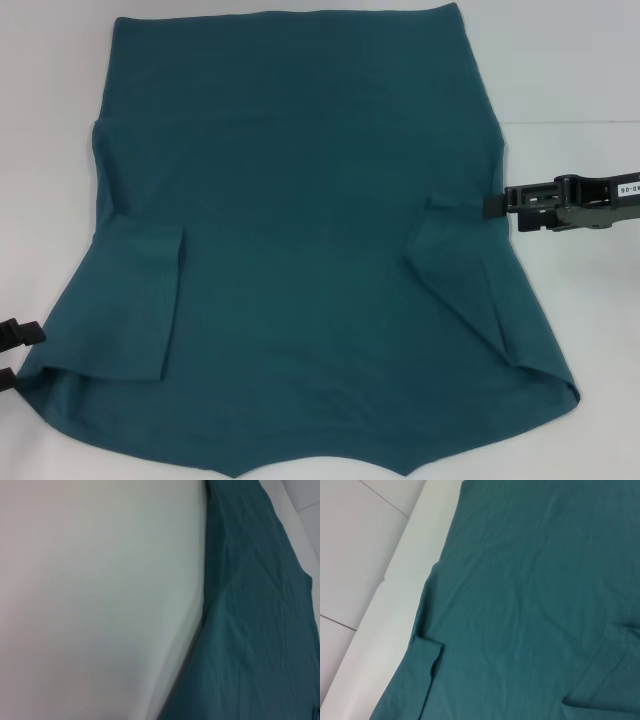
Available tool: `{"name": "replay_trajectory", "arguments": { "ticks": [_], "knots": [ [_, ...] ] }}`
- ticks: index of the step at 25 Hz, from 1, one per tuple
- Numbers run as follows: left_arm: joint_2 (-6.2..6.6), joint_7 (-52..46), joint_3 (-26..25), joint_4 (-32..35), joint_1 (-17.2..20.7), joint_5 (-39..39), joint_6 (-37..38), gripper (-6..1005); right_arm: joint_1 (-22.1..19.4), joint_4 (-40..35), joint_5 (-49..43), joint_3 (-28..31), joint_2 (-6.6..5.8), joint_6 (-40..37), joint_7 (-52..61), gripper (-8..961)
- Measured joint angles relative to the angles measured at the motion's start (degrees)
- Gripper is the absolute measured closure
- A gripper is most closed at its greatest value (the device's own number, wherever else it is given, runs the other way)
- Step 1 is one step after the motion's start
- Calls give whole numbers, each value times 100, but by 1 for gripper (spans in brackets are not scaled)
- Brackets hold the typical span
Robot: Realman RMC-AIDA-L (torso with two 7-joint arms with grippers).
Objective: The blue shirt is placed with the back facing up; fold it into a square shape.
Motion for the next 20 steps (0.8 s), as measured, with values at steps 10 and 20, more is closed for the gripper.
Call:
{"name": "replay_trajectory", "arguments": {
  "ticks": [10, 20],
  "knots": [
    [-18, -106, -13, -93, 10, -32, -353, 96, -11, 0, 0, 0, 0, 0, 3, 64],
    [-17, -110, -13, -166, -25, -12, -450, 98, -17, 0, 0, 0, 0, 0, 4, 64]
  ]
}}
